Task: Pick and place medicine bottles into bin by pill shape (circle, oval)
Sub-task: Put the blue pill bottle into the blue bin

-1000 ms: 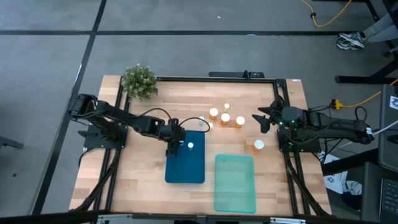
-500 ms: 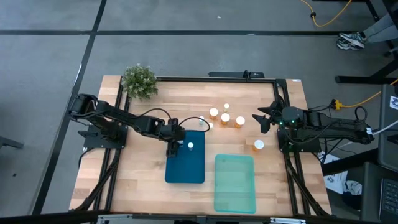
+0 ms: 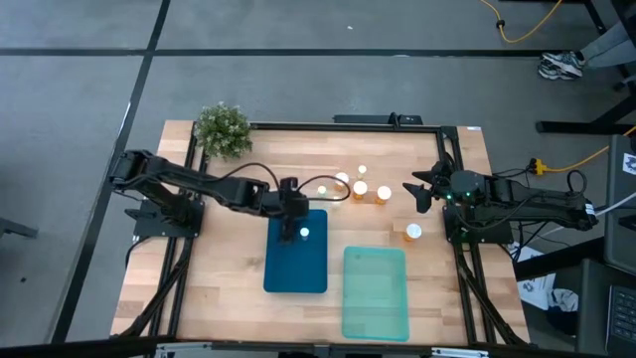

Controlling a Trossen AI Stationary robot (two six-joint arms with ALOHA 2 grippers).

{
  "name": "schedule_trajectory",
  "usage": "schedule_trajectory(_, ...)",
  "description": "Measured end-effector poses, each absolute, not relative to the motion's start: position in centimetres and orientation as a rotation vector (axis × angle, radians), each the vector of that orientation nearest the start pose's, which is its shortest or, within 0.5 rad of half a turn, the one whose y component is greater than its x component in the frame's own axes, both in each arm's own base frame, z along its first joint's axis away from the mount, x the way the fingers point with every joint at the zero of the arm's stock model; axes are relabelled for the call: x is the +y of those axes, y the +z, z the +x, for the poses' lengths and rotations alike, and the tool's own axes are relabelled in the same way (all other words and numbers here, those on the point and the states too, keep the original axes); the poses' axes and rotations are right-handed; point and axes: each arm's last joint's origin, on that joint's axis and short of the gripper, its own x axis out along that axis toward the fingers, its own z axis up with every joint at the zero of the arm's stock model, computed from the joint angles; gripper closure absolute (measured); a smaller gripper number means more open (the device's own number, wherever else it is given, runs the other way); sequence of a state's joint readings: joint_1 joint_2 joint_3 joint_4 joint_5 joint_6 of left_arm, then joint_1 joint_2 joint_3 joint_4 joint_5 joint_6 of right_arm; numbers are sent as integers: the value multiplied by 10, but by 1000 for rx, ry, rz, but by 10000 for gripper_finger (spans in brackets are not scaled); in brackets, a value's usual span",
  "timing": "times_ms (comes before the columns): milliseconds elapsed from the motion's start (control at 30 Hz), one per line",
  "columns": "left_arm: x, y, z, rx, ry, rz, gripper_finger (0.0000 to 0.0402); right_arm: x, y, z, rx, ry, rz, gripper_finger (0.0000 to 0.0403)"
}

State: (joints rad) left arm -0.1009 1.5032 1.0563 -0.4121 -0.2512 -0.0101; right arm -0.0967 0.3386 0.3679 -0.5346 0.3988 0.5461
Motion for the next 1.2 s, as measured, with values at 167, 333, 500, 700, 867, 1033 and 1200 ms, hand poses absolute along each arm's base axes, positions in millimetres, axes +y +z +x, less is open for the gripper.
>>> schedule_trajectory(167, -20, 259, 316, 802, 214, 284, 204, -21, 213, 95, 358, -608, 447, 116)
schedule_trajectory(333, -12, 260, 316, 813, 252, 329, 205, -21, 213, 95, 358, -608, 446, 116)
schedule_trajectory(500, -4, 258, 315, 836, 289, 298, 207, -21, 213, 95, 359, -608, 446, 116)
schedule_trajectory(700, 3, 258, 314, 847, 313, 275, 209, -21, 213, 95, 359, -608, 446, 116)
schedule_trajectory(867, 4, 258, 314, 843, 323, 255, 210, -21, 213, 95, 358, -608, 446, 116)
schedule_trajectory(1033, 4, 259, 315, 825, 332, 236, 210, -21, 213, 95, 359, -608, 446, 116)
schedule_trajectory(1200, 14, 261, 324, 759, 293, 187, 208, -21, 213, 95, 358, -608, 446, 116)
